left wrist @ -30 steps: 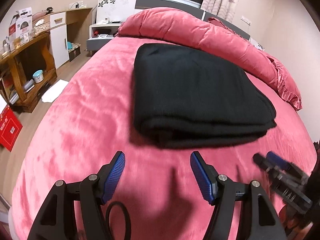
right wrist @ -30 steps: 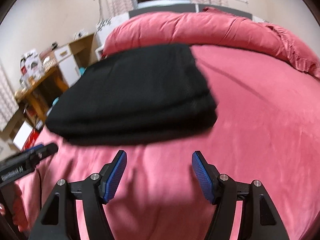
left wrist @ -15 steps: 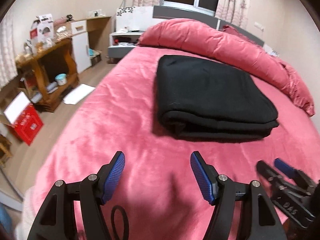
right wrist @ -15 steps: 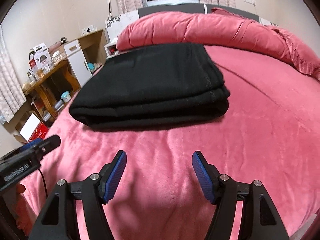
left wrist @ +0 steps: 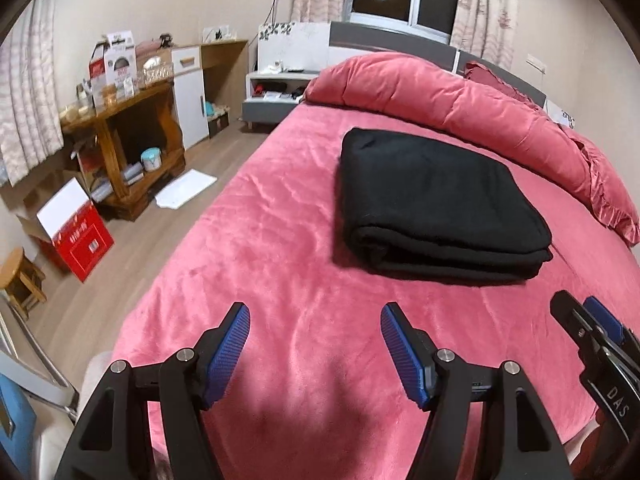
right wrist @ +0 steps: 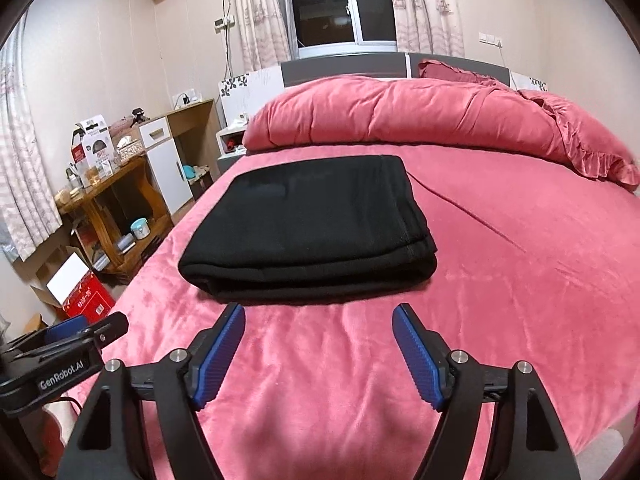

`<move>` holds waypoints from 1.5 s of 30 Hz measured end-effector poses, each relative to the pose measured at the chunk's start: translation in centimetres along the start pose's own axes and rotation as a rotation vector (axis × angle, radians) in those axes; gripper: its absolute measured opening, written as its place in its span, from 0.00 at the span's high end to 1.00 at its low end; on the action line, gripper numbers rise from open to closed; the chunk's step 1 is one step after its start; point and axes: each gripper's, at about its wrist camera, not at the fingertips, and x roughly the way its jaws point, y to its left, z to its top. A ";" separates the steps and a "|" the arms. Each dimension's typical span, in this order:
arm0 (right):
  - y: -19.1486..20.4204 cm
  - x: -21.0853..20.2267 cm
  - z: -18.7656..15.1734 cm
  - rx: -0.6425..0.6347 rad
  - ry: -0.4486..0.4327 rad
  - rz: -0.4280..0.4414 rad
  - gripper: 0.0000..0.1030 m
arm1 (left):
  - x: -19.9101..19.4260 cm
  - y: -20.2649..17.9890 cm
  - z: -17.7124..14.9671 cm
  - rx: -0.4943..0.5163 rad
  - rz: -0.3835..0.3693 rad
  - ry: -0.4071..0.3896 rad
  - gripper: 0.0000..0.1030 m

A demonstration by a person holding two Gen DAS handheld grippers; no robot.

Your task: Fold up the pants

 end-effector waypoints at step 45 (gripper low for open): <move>0.5 0.3 -0.6 -0.035 0.013 0.002 0.26 | -0.9 -0.8 -0.7 0.015 0.013 -0.016 0.33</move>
